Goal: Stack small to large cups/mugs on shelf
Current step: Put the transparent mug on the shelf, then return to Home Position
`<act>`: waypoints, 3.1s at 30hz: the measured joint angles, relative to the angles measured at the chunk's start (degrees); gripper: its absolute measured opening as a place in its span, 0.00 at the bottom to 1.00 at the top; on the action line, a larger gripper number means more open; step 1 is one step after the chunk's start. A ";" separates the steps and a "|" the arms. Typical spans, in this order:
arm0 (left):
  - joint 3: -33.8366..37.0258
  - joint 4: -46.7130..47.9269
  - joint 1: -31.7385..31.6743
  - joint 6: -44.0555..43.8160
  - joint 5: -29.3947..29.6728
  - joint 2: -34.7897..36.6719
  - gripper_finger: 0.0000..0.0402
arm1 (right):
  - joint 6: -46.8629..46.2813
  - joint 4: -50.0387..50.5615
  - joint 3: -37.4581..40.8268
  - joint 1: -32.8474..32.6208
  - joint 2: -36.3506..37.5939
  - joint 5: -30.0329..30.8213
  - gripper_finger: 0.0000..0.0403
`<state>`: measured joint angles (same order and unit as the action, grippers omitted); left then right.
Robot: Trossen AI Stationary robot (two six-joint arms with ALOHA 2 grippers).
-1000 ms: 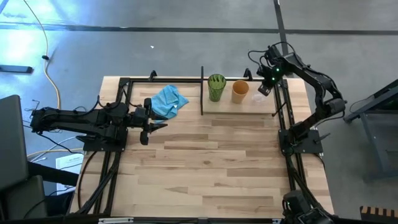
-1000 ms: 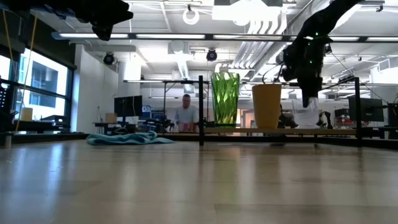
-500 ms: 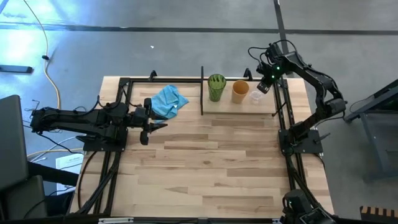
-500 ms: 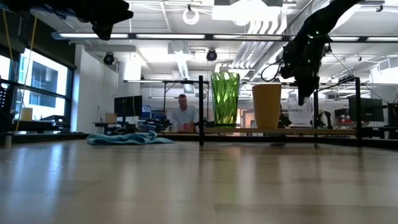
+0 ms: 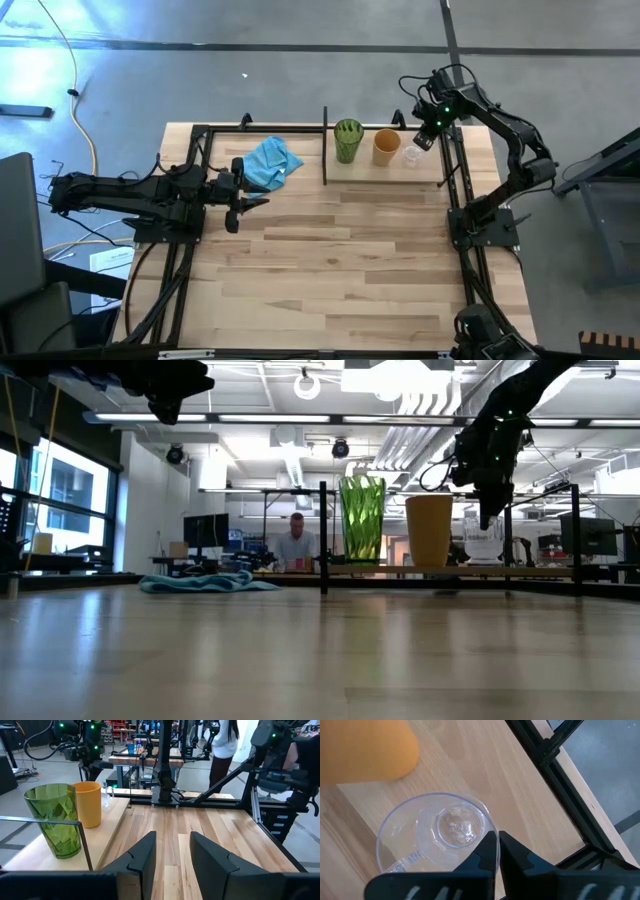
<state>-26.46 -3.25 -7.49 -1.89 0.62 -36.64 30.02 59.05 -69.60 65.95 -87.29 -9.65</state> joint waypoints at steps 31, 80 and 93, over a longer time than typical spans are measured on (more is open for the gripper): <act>-0.01 0.31 0.02 -0.05 0.00 0.00 0.27 | -1.77 0.74 0.00 -0.09 -0.13 -0.35 0.06; 0.00 0.33 0.00 0.08 0.00 0.00 0.27 | -1.53 1.51 -0.09 -0.09 3.16 0.07 0.16; -0.01 0.07 0.00 0.08 0.00 0.00 0.27 | -3.24 2.54 -0.09 -3.98 13.74 -1.36 0.16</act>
<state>-26.47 -3.18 -7.49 -1.80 0.62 -36.64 26.78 61.58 -69.69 61.98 -73.55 -11.01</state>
